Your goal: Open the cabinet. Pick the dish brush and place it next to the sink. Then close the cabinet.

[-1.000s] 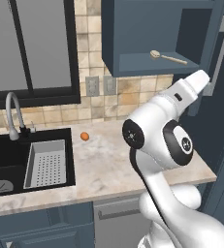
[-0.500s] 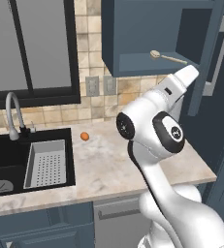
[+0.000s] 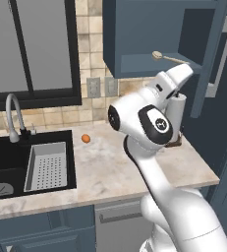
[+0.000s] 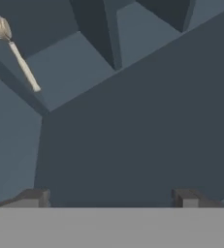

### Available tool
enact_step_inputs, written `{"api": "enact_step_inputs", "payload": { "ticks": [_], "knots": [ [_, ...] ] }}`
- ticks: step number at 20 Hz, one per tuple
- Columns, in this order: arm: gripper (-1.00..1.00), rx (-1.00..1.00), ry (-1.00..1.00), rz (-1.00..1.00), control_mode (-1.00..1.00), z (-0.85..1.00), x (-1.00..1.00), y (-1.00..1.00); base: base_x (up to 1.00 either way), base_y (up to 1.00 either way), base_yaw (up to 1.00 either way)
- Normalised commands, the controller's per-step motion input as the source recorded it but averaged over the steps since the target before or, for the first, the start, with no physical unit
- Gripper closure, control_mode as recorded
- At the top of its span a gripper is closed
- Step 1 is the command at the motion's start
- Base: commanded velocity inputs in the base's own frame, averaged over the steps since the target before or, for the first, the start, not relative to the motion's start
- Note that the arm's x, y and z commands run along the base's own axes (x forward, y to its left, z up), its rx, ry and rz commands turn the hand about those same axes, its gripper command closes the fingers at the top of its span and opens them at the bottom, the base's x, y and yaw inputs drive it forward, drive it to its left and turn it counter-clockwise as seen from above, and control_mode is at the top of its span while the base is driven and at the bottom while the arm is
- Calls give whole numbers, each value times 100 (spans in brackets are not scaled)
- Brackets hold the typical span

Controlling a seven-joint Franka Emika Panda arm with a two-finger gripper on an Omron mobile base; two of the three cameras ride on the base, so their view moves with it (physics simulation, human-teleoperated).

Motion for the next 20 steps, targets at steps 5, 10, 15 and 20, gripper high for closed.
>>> {"api": "enact_step_inputs", "payload": {
  "ticks": [5,10,15,20],
  "knots": [
    [-100,0,0,-18,-100,0,19,0,0,0,0],
    [-100,0,3,-12,-100,0,9,-18,0,0,0],
    [-100,0,4,-4,-100,-3,16,-40,0,0,0],
    [-100,0,2,0,-100,-13,16,-29,0,0,0]
  ]
}}
